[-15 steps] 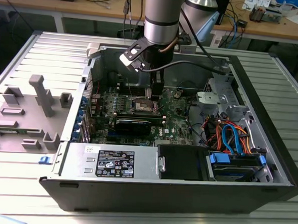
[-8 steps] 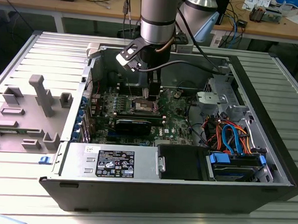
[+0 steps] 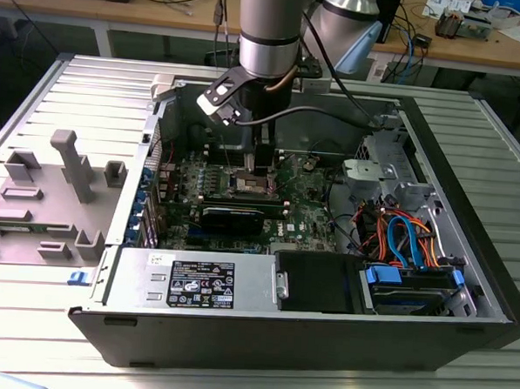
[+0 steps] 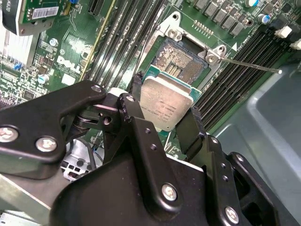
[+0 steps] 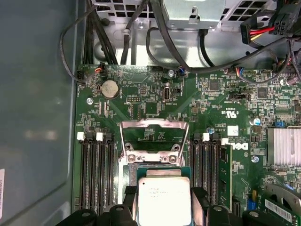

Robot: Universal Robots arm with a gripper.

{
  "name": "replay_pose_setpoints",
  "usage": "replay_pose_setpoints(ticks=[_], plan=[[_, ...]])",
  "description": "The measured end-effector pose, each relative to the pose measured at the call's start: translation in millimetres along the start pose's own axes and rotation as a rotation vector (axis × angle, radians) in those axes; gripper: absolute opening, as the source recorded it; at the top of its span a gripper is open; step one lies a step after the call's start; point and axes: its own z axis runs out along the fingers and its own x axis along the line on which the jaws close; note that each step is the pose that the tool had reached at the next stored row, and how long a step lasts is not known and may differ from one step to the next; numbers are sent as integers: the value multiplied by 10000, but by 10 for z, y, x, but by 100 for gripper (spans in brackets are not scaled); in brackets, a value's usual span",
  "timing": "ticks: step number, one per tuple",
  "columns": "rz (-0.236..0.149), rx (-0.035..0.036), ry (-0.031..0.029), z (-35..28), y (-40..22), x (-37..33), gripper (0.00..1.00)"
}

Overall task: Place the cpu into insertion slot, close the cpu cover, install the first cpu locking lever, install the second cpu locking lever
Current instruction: 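Place the cpu into insertion slot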

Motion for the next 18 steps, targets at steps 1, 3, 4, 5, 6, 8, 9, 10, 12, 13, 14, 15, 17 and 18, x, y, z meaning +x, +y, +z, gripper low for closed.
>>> replay_pose_setpoints(ticks=[1, 3, 4, 5, 6, 8, 9, 10, 12, 13, 14, 15, 17, 18], plan=[[-1, 0, 0, 13, -15, 2, 55], [-1, 0, 1, 51, -25, 15, 55], [-1, 0, 1, 69, -29, 19, 55], [0, 0, 0, 88, -32, 21, 55], [0, 0, 1, 104, -34, 23, 55], [-1, 0, 1, 134, -38, 26, 55], [0, 0, 1, 146, -41, 28, 55], [0, 0, 0, 161, -47, 29, 55], [0, 0, 1, 180, -54, 30, 55], [0, 0, 1, 195, -60, 31, 55], [-1, 0, 2, 216, -65, 32, 55], [-5, 0, 1, 225, -66, 32, 55], [-27, 0, 1, 247, -68, 33, 55], [-34, -1, 1, 259, -70, 34, 55]])
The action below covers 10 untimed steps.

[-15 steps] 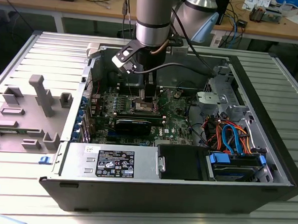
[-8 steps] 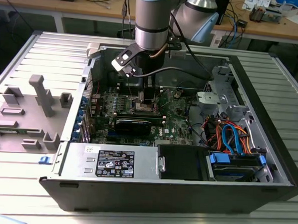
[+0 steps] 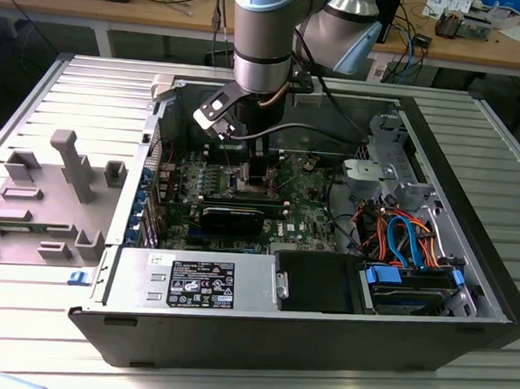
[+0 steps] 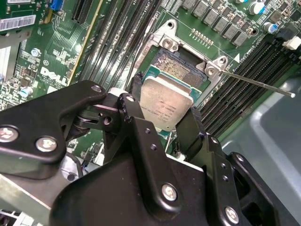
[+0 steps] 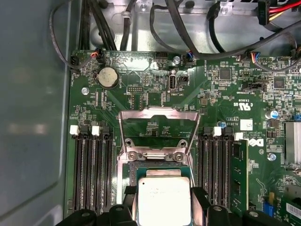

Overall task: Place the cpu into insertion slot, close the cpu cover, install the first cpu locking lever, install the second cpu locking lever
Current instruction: 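Place the cpu into insertion slot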

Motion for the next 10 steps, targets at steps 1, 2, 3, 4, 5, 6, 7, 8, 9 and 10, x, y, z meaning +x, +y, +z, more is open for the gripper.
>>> replay_pose_setpoints(ticks=[1, 2, 3, 4, 5, 6, 7, 8, 9, 10], plan=[[0, 0, 0, 9, -3, 1, 55], [-1, 0, 0, 24, -7, 2, 55], [-1, 0, 0, 44, -11, 3, 55], [-2, 0, 0, 60, -14, 4, 55], [-3, -1, 1, 72, -15, 5, 55], [-1, -1, 1, 95, -17, 8, 55], [4, 0, 0, 114, -19, 13, 55], [33, 1, -1, 141, -19, 30, 55], [201, 8, -9, 172, -24, 37, 55], [216, 9, -10, 187, -36, 37, 55]])
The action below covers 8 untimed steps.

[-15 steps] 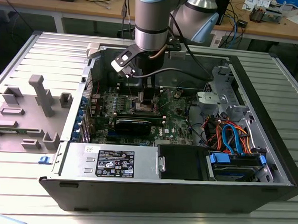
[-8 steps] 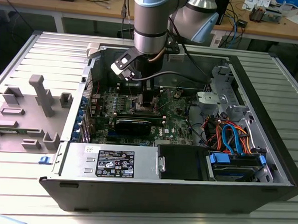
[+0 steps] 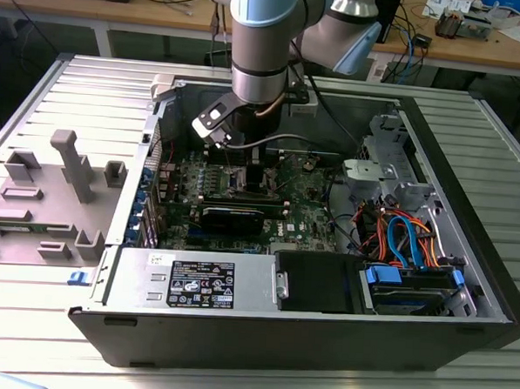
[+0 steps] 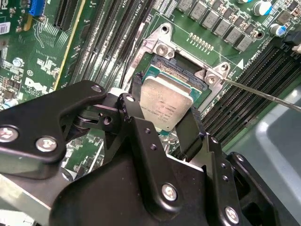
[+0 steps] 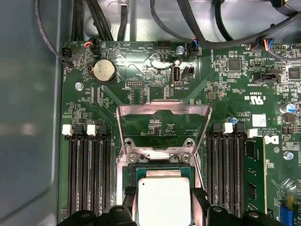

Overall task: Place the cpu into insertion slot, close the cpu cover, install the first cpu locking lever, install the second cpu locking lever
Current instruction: 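Place the cpu into insertion slot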

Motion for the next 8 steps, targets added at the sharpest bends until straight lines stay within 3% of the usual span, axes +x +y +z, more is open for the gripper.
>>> replay_pose_setpoints(ticks=[5, 8], plan=[[111, 6, -7, 92, -11, 14, 55], [123, 4, 18, 98, -13, 15, 55]])
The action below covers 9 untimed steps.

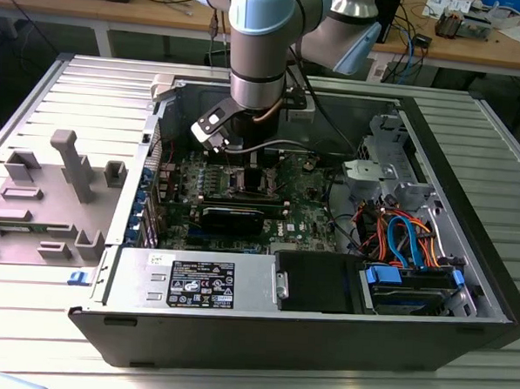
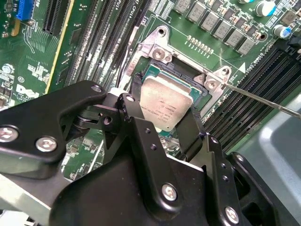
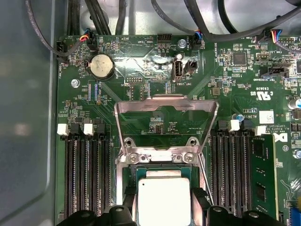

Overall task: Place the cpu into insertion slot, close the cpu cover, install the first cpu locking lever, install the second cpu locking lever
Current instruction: 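Place the cpu into insertion slot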

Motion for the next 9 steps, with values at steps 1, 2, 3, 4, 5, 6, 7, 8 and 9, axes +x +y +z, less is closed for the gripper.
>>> replay_pose_setpoints(ticks=[1, 2, 3, 4, 5, 6, 7, 8, 9], plan=[[-1, 0, 1, 0, 0, 0, 55], [-1, 0, 1, 0, 0, 0, 55], [-1, 0, 1, 0, 0, 0, 55], [-1, 0, 1, 0, 0, 0, 55], [-1, -2, 5, 1, 0, 0, 55], [0, -2, 4, 1, 0, 0, 55], [-1, -2, 4, 1, 0, 0, 62], [-1, 0, 2, 0, 0, 0, 62], [-1, -1, 2, 0, 0, 0, 62]])
